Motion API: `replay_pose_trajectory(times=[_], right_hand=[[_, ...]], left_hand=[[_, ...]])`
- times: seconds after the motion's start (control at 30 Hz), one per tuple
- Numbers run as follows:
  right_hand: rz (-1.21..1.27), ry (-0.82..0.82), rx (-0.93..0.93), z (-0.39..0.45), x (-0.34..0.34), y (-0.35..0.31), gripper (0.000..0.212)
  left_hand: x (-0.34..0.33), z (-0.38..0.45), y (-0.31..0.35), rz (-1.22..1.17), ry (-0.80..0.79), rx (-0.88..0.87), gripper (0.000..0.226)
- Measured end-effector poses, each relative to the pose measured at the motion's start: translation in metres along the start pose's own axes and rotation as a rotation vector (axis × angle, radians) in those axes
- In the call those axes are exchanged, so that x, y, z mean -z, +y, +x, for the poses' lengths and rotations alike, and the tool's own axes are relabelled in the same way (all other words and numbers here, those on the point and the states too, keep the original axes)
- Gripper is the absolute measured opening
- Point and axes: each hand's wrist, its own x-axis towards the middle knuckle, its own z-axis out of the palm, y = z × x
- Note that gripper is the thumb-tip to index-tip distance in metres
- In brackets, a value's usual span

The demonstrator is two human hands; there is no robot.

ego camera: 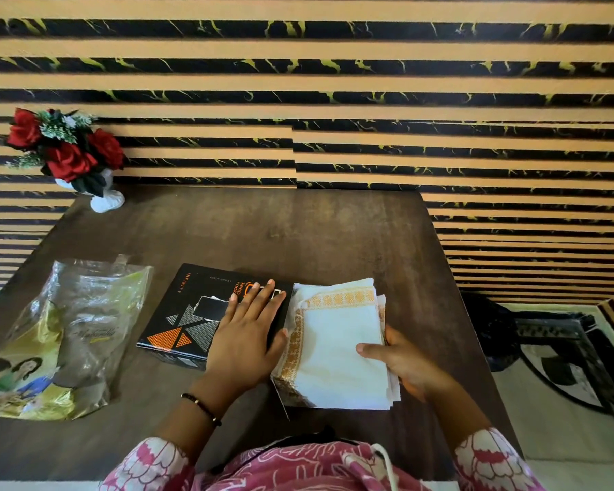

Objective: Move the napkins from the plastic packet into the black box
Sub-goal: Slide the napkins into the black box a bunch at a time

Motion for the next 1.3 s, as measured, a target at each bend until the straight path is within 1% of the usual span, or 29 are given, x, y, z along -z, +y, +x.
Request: replay_pose_trajectory(times=[0.13,0.23,0.33,0.37,0.47,0.53,0.63,0.7,0.8,0.9,1.0,1.1,1.13,1.17,1.2,1.23,1.27,1.3], right_hand=[[0.032,0.151,0.019,-0.001,-0.007,0.001,0.042],[0.176,0.185,0.049,0.001,-0.014,-0.004,0.045],[0.341,0.229,0.018,0.009,-0.018,-0.004,0.046],[0.389,0.244,0.007,0.012,-0.019,-0.003,0.045],[0.505,0.298,-0.012,0.019,-0.021,-0.002,0.031],[0.599,0.307,-0.055,0.02,-0.021,-0.003,0.025],[0.735,0.272,-0.143,0.021,-0.02,-0.007,0.023],[0.76,0.288,-0.2,0.023,-0.019,-0.008,0.025],[0.784,0.29,-0.216,0.024,-0.019,-0.013,0.024],[0.76,0.28,-0.217,0.025,-0.018,-0.014,0.024],[0.714,0.231,-0.153,0.024,-0.02,-0.007,0.03],[0.542,0.257,-0.045,0.018,-0.021,0.01,0.026],[0.496,0.243,-0.023,0.016,-0.022,0.014,0.032],[0.462,0.213,-0.003,0.013,-0.021,0.018,0.043],[0.437,0.195,0.026,0.01,-0.022,0.02,0.044],[0.406,0.205,0.067,0.007,-0.024,0.02,0.032],[0.362,0.212,0.113,0.004,-0.025,0.02,0.026],[0.29,0.223,0.141,0.003,-0.025,0.02,0.032]], left_hand=[[0.001,0.0,0.001,0.018,-0.01,0.003,0.069],[0.002,0.0,0.001,0.01,-0.014,0.017,0.07],[0.001,0.0,0.001,0.017,-0.015,0.019,0.069],[0.001,0.0,0.001,0.015,-0.015,0.017,0.068],[0.002,-0.001,0.0,0.011,-0.014,0.008,0.068],[0.002,-0.001,0.0,0.003,-0.017,0.003,0.069],[0.002,-0.001,-0.001,-0.007,-0.021,0.005,0.068],[0.002,-0.002,-0.001,-0.005,-0.026,0.005,0.068],[0.004,-0.003,-0.001,0.007,-0.035,0.005,0.069],[0.004,-0.003,0.0,-0.01,-0.028,0.01,0.069],[0.003,-0.004,0.001,-0.014,-0.01,0.013,0.067],[0.004,-0.003,0.002,-0.055,0.016,0.026,0.065],[0.004,-0.002,0.002,-0.071,0.023,0.03,0.064],[0.003,-0.001,0.002,-0.082,0.025,0.032,0.064],[0.003,-0.001,0.002,-0.086,0.026,0.035,0.064],[0.002,-0.001,0.001,-0.086,0.025,0.037,0.064],[0.002,-0.001,0.001,-0.082,0.023,0.038,0.064],[0.001,-0.001,0.001,-0.079,0.024,0.04,0.064]])
